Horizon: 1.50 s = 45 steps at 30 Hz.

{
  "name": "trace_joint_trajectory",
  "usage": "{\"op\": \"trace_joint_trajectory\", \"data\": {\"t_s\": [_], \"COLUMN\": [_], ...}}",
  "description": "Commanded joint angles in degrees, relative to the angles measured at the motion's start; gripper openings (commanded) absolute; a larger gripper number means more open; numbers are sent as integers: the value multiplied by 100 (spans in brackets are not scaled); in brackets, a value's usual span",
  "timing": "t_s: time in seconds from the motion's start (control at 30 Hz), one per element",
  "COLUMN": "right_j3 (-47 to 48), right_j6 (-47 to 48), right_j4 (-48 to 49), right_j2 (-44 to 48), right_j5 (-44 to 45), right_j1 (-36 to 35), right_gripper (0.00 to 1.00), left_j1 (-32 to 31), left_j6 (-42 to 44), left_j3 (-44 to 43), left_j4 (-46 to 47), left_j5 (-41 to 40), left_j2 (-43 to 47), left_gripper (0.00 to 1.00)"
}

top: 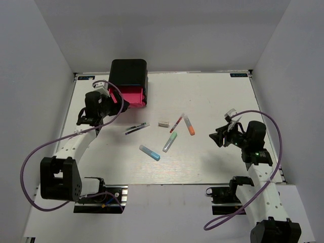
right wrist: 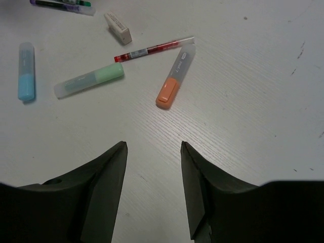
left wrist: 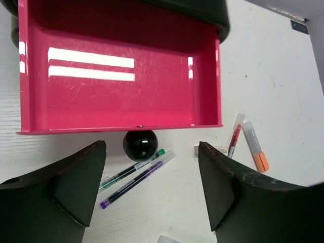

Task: Sort the stationery into containers
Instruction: Open the drawer in the storage box, then pick up the pen from the center of the board.

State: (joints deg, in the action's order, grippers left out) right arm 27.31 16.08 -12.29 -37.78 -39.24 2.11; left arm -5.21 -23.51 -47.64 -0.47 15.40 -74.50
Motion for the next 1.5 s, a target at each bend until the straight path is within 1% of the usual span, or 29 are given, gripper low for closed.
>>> {"op": "trace_joint_trajectory", "data": {"t_s": [0.0, 0.1, 0.2, 0.27, 0.3, 0.33, 0.37, 0.4, 0.43, 0.47, 0.5, 0.53, 0.57, 0.63, 0.67, 0.7, 0.73, 0.8, 0.83, 0.87, 0.9, 1.03, 1.07, 1.27, 1.37, 1.47], "right_j3": [169, 248, 406, 616, 678, 740, 967, 1065, 1214, 1294, 1521, 1592, 1654, 1935, 1979, 2102, 2138, 2252, 2374, 2454, 2498, 2665, 2700, 3253, 3421, 3413], "right_j6": [18, 10, 45, 97, 106, 141, 159, 185, 203, 203, 194, 98, 54, -95, -157, -227, -280, -377, -395, -412, -525, -623, -649, -825, -843, -834], "right_j4": [-27, -89, -168, -255, -273, -291, -378, -414, -458, -484, -493, -467, -449, -353, -309, -117, -72, 8, 16, 25, 34, 385, 394, 254, 236, 227], "right_j2": [-282, -493, -712, -941, -1220, -1336, -1450, -1869, -2030, -2171, -2477, -2767, -3031, -3392, -3577, -3657, -3892, -4078, -4340, -4439, -4509, -4967, -5106, -5993, -6249, -6373], "right_j5": [-241, -242, -215, -180, -163, -67, 56, 188, 276, 434, 661, 777, 1196, 1506, 1829, 2207, 2341, 2798, 2869, 2896, 3009, 3423, 3467, 3467, 3564, 3564], "right_j1": [-44, -62, -132, -193, -202, -446, -518, -710, -799, -869, -957, -1193, -1291, -1650, -1800, -1880, -2037, -2197, -2232, -2380, -2425, -2645, -2663, -2768, -2777, -2795], "right_gripper": [53, 53, 54, 54, 54, 53, 51, 49, 49, 47, 45, 43, 43, 42, 42, 45, 49, 53, 58, 60, 60, 62, 63, 63, 63, 60], "left_j1": [12, 12, 12, 12, 12, 12, 12, 12, 12, 12, 12, 12, 12, 12, 12, 12, 12, 12, 12, 12, 12, 12, 12, 12, 12, 12], "left_j6": [74, 74, 74, 74, 74, 74, 74, 74, 74, 74, 135, 136, 188, 189, 250, 302, 303, 303, 303, 303, 303, 303, 303, 356, 356, 408], "left_j3": [158, 316, 465, 554, 719, 790, 869, 1009, 1072, 1133, 1186, 1265, 1266, 1379, 1380, 1380, 1380, 1380, 1380, 1380, 1328, 1327, 1327, 1327, 1327, 1327], "left_j4": [-76, -76, -128, -182, -251, -313, -313, -313, -392, -453, -454, -619, -699, -927, -1007, -1077, -1148, -1210, -1210, -1210, -1210, -1271, -1271, -1271, -1271, -1271], "left_j5": [-37, -37, -90, -142, -142, -142, -142, -142, -142, -142, -142, -142, -142, -212, -265, -265, -379, -449, -450, -502, -503, -564, -564, -564, -564, -564], "left_j2": [523, 761, 1016, 1235, 1523, 1691, 1867, 2043, 2393, 2544, 2694, 2808, 3009, 3169, 3239, 3292, 3380, 3450, 3451, 3451, 3451, 3503, 3504, 3504, 3556, 3556], "left_gripper": [84, 86, 86, 86, 85, 80, 77, 74, 69, 60, 55, 50, 44, 44, 44, 53, 60, 75, 77, 78, 80, 80, 81, 81, 81, 81]}}
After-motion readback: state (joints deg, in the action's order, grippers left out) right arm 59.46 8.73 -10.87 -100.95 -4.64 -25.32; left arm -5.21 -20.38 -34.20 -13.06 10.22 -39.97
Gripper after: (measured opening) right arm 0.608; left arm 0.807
